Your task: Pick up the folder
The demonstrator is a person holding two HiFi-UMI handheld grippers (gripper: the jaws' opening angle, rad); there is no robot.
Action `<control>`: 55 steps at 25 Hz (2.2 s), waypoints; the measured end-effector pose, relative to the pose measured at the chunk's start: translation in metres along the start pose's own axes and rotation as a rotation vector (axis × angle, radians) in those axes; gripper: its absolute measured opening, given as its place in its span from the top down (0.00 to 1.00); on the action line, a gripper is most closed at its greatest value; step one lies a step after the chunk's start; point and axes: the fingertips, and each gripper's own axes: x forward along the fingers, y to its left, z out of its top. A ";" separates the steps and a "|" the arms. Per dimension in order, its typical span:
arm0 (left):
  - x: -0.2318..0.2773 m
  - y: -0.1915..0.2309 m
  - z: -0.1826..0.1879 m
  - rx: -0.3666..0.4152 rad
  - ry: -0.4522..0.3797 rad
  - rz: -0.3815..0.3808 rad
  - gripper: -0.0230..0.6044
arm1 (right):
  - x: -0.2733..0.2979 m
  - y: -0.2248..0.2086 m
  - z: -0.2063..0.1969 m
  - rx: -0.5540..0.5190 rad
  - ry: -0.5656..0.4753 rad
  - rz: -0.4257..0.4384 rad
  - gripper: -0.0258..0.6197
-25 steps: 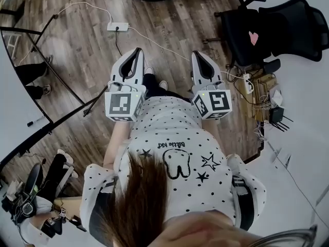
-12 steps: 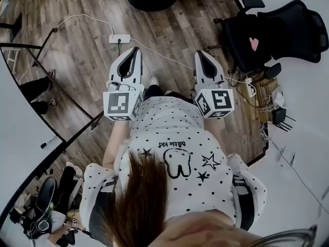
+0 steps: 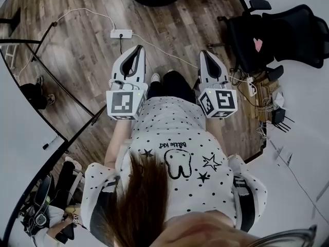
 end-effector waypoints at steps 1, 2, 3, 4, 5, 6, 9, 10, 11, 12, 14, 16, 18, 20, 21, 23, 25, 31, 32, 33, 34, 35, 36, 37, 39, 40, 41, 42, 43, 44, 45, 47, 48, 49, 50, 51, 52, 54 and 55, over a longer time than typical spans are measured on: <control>0.001 0.002 -0.002 0.004 0.004 0.003 0.93 | 0.003 0.000 0.000 -0.003 0.001 0.000 0.95; 0.001 0.004 -0.003 0.007 0.008 0.007 0.93 | 0.006 -0.001 0.000 -0.005 0.003 0.002 0.95; 0.002 0.006 -0.003 0.008 0.013 0.013 0.93 | 0.009 -0.002 0.000 -0.005 0.008 0.006 0.95; 0.004 0.007 -0.004 0.008 0.020 0.018 0.93 | 0.012 -0.004 -0.001 -0.003 0.014 0.009 0.95; 0.007 0.007 -0.003 0.008 0.026 0.023 0.93 | 0.016 -0.007 -0.001 0.001 0.021 0.012 0.95; 0.012 0.008 -0.003 0.009 0.030 0.027 0.93 | 0.021 -0.010 -0.001 0.003 0.027 0.014 0.95; 0.028 0.011 -0.002 0.012 0.031 0.033 0.93 | 0.036 -0.020 0.002 0.004 0.034 0.024 0.95; 0.032 0.011 -0.001 0.013 0.032 0.037 0.93 | 0.041 -0.023 0.003 0.002 0.038 0.031 0.95; 0.036 0.012 -0.001 0.011 0.033 0.043 0.93 | 0.045 -0.026 0.004 0.000 0.041 0.038 0.95; 0.041 0.012 0.000 0.008 0.034 0.048 0.93 | 0.049 -0.030 0.006 -0.001 0.044 0.043 0.95; 0.053 0.011 0.002 0.005 0.035 0.057 0.93 | 0.058 -0.041 0.010 -0.004 0.045 0.051 0.95; 0.068 0.011 0.004 0.004 0.033 0.065 0.93 | 0.070 -0.053 0.016 -0.008 0.043 0.060 0.95; 0.083 0.011 0.007 0.002 0.029 0.078 0.93 | 0.081 -0.065 0.021 -0.008 0.041 0.070 0.95; 0.096 0.010 0.011 0.003 0.017 0.099 0.93 | 0.089 -0.078 0.025 -0.009 0.039 0.078 0.95; 0.102 0.009 0.013 0.004 0.007 0.110 0.93 | 0.093 -0.085 0.026 -0.011 0.038 0.081 0.95; 0.114 0.008 0.018 0.003 -0.013 0.131 0.93 | 0.102 -0.097 0.029 -0.016 0.036 0.089 0.95; 0.126 0.009 0.022 -0.002 -0.029 0.152 0.93 | 0.110 -0.109 0.032 -0.017 0.033 0.096 0.95; 0.152 0.011 0.032 -0.002 -0.063 0.201 0.93 | 0.129 -0.139 0.040 -0.024 0.036 0.112 0.95; 0.155 0.012 0.033 -0.002 -0.063 0.208 0.93 | 0.131 -0.143 0.042 -0.025 0.034 0.113 0.95; 0.158 0.013 0.033 -0.002 -0.062 0.214 0.93 | 0.133 -0.146 0.043 -0.024 0.032 0.111 0.95; 0.160 0.014 0.033 -0.002 -0.059 0.218 0.93 | 0.133 -0.150 0.044 -0.020 0.031 0.109 0.95; 0.162 0.015 0.034 -0.001 -0.056 0.221 0.93 | 0.134 -0.152 0.045 -0.015 0.031 0.106 0.95; 0.164 0.016 0.034 0.001 -0.054 0.223 0.93 | 0.135 -0.155 0.045 -0.012 0.032 0.105 0.95; 0.168 0.016 0.035 0.003 -0.054 0.223 0.93 | 0.136 -0.157 0.045 -0.010 0.032 0.103 0.95; 0.176 0.017 0.038 0.006 -0.057 0.218 0.93 | 0.141 -0.161 0.045 -0.007 0.032 0.101 0.95; 0.179 0.019 0.039 0.008 -0.059 0.214 0.93 | 0.145 -0.162 0.046 -0.005 0.032 0.099 0.95; 0.183 0.020 0.040 0.010 -0.060 0.211 0.93 | 0.148 -0.162 0.047 -0.002 0.031 0.098 0.95; 0.187 0.022 0.041 0.012 -0.060 0.207 0.93 | 0.152 -0.161 0.048 0.000 0.030 0.098 0.95; 0.190 0.025 0.041 0.012 -0.059 0.204 0.93 | 0.156 -0.160 0.049 0.000 0.030 0.099 0.95; 0.194 0.028 0.042 0.012 -0.058 0.201 0.93 | 0.161 -0.158 0.050 -0.001 0.029 0.099 0.95; 0.199 0.032 0.042 0.010 -0.057 0.198 0.93 | 0.166 -0.157 0.052 -0.002 0.029 0.098 0.95; 0.209 0.043 0.044 0.004 -0.054 0.192 0.93 | 0.180 -0.155 0.056 -0.002 0.030 0.096 0.95; 0.215 0.049 0.045 0.002 -0.053 0.188 0.93 | 0.189 -0.154 0.058 -0.002 0.032 0.095 0.95; 0.221 0.056 0.046 0.000 -0.052 0.184 0.93 | 0.197 -0.151 0.060 -0.002 0.035 0.094 0.95; 0.226 0.063 0.048 -0.001 -0.051 0.179 0.93 | 0.206 -0.148 0.063 -0.001 0.036 0.093 0.95; 0.231 0.071 0.050 -0.002 -0.051 0.174 0.93 | 0.215 -0.144 0.067 -0.001 0.036 0.093 0.95; 0.235 0.080 0.053 -0.002 -0.051 0.169 0.93 | 0.224 -0.139 0.071 -0.001 0.035 0.092 0.95; 0.244 0.098 0.059 -0.001 -0.050 0.161 0.93 | 0.242 -0.129 0.079 0.001 0.031 0.092 0.95; 0.248 0.107 0.062 0.001 -0.050 0.157 0.93 | 0.250 -0.124 0.083 0.001 0.030 0.093 0.95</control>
